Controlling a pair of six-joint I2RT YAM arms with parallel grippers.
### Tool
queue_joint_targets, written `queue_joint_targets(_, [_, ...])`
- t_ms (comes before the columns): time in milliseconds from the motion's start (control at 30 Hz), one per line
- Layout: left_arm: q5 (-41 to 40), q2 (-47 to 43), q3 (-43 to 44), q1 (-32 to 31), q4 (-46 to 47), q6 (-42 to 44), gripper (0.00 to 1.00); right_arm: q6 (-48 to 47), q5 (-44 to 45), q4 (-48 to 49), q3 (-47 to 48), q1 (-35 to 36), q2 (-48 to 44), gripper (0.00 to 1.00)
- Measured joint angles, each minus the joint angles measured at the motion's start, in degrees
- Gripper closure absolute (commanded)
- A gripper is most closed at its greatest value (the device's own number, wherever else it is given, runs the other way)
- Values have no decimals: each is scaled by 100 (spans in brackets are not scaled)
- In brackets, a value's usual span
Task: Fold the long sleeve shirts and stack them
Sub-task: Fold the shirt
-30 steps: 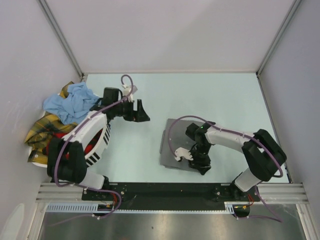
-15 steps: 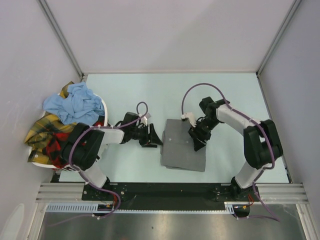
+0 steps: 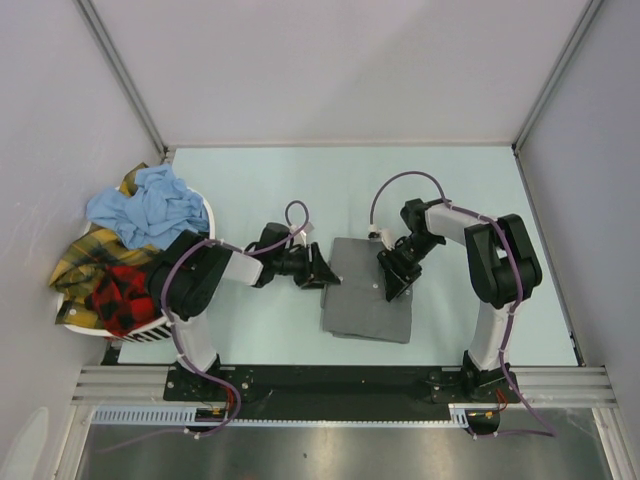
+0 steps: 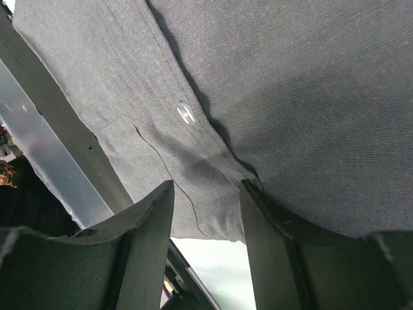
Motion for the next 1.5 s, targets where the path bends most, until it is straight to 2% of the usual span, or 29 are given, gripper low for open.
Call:
queue_joint_targets(67, [-15, 116, 2, 2, 107, -66, 85, 13, -15, 0, 0, -9, 2, 47])
queue_joint_targets(133, [-92, 166, 20, 2, 26, -59, 100, 20, -31, 0, 0, -11, 2, 44])
queue_joint_targets(267, [-308, 24, 516, 24, -1086, 468, 100, 234, -199, 20, -2, -87, -4, 37])
queue_joint_targets(433, [-988, -223, 2284, 17, -3630, 2153, 100, 1054, -820, 529, -90, -498, -76, 30])
queue_joint_targets(500, [-1292, -328, 2881, 17, -4374, 2826, 100, 1449, -1073, 831, -107, -811, -177, 26])
queue_joint_targets(600, [-2096, -411, 4054, 22, -5716, 3974, 100, 2164, -1325, 1405, -313, -1325, -468, 22])
queue_joint_targets(700, [-2970, -402, 5346, -20, -6618, 5121, 100, 2992, -1552, 1961, -691, -1784, -885, 20])
queue_joint_targets(833, [-4144, -404, 6802, -208, -7215, 6535, 100, 3958, -1836, 2592, -992, -2026, -1283, 13])
queue_joint_targets(900, [-4769, -413, 7101, -457, -7261, 7160, 100, 4474, -1947, 2953, -1169, -2076, -1408, 8])
queue_joint_targets(1000, [-5484, -332, 6979, -949, -7289, 7687, 100, 5195, -2050, 3534, -1545, -2140, -1491, 2])
queue_joint_targets(1067, [-5799, -151, 6636, -1294, -7270, 7770, 97, 5670, -2061, 3952, -1860, -2201, -1493, 0])
queue_joint_targets(1167, [-6078, 461, 6205, -1773, -7248, 7635, 98, 6297, -2061, 4459, -2315, -2343, -1493, 0])
queue_joint_targets(1300, [-6092, 1696, 6140, -2446, -7243, 7101, 91, 6813, -2044, 4883, -2717, -2568, -1488, 0])
queue_joint_targets(1333, [-6019, 1930, 6140, -2618, -7285, 6916, 83, 6900, -2041, 4946, -2815, -2645, -1488, 0])
queue_joint_targets(1367, [-5976, 2114, 6144, -2771, -7278, 6577, 82, 6909, -1840, 4964, -2964, -2743, -1488, 0])
queue_joint_targets(1433, [-5829, 2124, 6188, -2927, -7353, 6367, 67, 7073, -1801, 4964, -3206, -2962, -1493, 0])
queue_joint_targets(1500, [-5462, 2124, 6408, -3010, -7479, 6118, 45, 7232, -1773, 5090, -3373, -3071, -1617, 0])
